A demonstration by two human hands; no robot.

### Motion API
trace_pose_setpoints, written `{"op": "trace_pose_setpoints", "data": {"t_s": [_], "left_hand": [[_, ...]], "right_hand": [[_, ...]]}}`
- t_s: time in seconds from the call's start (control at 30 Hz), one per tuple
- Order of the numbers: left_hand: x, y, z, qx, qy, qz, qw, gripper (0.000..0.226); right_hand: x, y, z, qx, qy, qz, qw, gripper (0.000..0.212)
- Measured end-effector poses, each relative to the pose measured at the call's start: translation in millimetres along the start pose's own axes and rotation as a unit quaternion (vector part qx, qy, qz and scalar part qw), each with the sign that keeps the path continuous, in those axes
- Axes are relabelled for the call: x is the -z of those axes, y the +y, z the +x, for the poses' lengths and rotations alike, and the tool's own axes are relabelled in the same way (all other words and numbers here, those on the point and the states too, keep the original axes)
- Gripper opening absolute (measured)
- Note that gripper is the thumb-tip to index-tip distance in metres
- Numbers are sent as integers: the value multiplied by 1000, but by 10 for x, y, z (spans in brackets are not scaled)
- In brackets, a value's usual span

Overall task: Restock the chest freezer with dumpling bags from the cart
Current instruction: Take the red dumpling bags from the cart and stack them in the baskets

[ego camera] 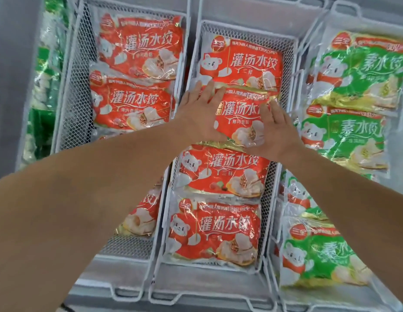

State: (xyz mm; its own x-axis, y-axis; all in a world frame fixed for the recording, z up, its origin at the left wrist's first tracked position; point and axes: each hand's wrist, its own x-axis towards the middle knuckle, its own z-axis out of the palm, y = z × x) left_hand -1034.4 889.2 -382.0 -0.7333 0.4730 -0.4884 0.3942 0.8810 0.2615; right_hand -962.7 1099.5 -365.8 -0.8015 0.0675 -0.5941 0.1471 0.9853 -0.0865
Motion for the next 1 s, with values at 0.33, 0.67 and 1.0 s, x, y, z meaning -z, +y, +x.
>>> {"op": "trace_pose_setpoints", "data": {"t_s": [0.33, 0.67, 1.0], "left_hand": [[92, 170, -1341, 32, 71, -36, 996, 72], [-212, 538, -2795, 145, 183, -126, 964, 53], [-715, 789, -4447, 300, 288, -185, 890, 56]], "right_hand": [[24, -235, -1217, 66, 39, -7, 997, 81], [-323, -478, -2235, 153, 29, -62, 986, 71], [-710, -1064, -3181, 303, 53, -92, 947, 67]]}}
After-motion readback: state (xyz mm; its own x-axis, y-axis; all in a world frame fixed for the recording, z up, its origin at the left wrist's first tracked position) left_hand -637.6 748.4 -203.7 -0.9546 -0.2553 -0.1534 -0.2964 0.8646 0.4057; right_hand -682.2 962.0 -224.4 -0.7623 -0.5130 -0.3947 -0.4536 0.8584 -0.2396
